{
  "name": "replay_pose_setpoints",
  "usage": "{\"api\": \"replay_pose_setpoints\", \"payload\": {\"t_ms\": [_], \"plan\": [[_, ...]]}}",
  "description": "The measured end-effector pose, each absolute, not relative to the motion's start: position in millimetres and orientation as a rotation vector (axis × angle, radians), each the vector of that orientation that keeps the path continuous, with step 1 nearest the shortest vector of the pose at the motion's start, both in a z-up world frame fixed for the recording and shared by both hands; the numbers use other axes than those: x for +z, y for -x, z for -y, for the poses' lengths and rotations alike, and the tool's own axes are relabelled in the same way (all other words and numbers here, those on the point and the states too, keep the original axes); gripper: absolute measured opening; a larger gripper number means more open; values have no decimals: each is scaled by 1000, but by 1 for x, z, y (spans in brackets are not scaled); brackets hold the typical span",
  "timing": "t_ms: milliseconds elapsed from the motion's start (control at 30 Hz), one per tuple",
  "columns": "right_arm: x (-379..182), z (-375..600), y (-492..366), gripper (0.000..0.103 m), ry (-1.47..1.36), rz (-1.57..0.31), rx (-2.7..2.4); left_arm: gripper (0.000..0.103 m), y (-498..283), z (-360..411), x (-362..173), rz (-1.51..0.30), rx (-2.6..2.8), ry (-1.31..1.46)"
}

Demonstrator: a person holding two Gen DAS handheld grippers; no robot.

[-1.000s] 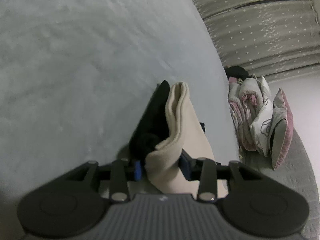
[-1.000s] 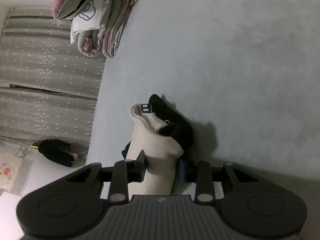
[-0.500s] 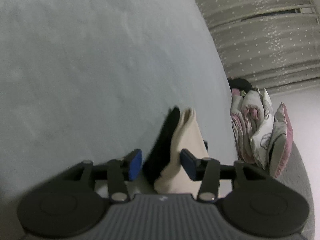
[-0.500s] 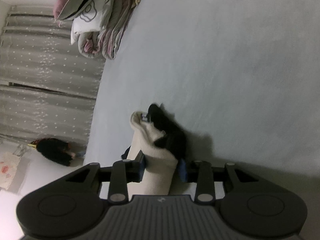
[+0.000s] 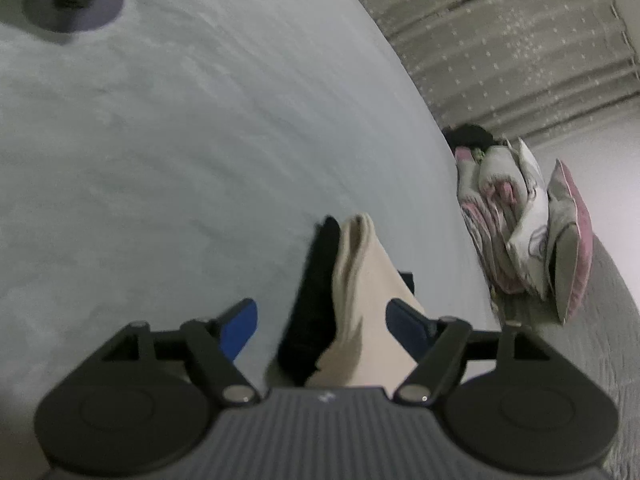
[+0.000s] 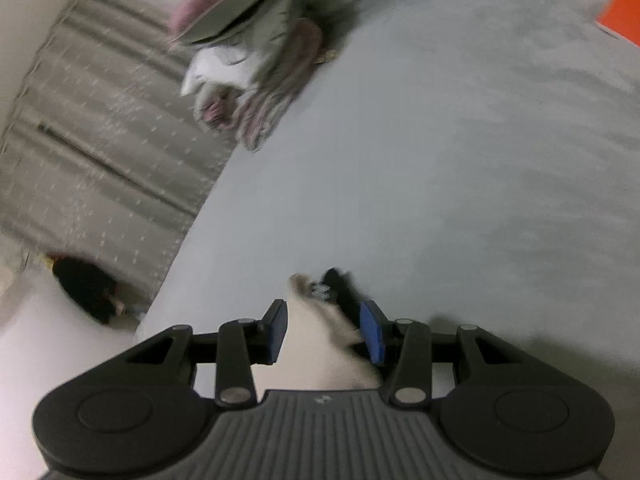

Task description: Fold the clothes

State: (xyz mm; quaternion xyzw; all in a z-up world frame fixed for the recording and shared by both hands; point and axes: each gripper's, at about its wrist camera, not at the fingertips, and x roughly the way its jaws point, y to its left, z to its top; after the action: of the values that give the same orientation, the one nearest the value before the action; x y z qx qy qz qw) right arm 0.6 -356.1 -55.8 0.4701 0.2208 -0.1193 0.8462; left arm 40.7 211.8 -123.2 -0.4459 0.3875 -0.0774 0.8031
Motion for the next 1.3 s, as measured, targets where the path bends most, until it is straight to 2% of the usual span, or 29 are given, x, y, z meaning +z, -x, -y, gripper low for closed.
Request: {"api": "replay_pose_setpoints", "payload": {"t_ms": [433,767,967,1100,1133,1167,1200,1300], "plan": [[-27,281,-18,41,-683,-433,-229,73,-54,-188,-126,-841,-210,805],[-19,262,-22,41,-498,-387,-309,73,-60,-190,-128,-844,-244,786],[-28,242,-29,41,-373,-428,-236,71,-61,-189,-129,-844,-250,768],[-44,252,-36,41,-384,-519,-252,68,-62,-190,-129,-849,-255,764],[-49,258,-39,40,-404,-551,-267,67,-62,-191,-130,-851,-256,767],[-55,264,-41,34,-424,-583,-281,67,-62,-192,-130,-853,-257,771],[-58,272,-40,24,-467,-589,-293,66,-62,-193,-130,-856,-258,775],[-60,288,-37,19,-563,-588,-308,65,-62,-195,-131,-862,-257,783]]}}
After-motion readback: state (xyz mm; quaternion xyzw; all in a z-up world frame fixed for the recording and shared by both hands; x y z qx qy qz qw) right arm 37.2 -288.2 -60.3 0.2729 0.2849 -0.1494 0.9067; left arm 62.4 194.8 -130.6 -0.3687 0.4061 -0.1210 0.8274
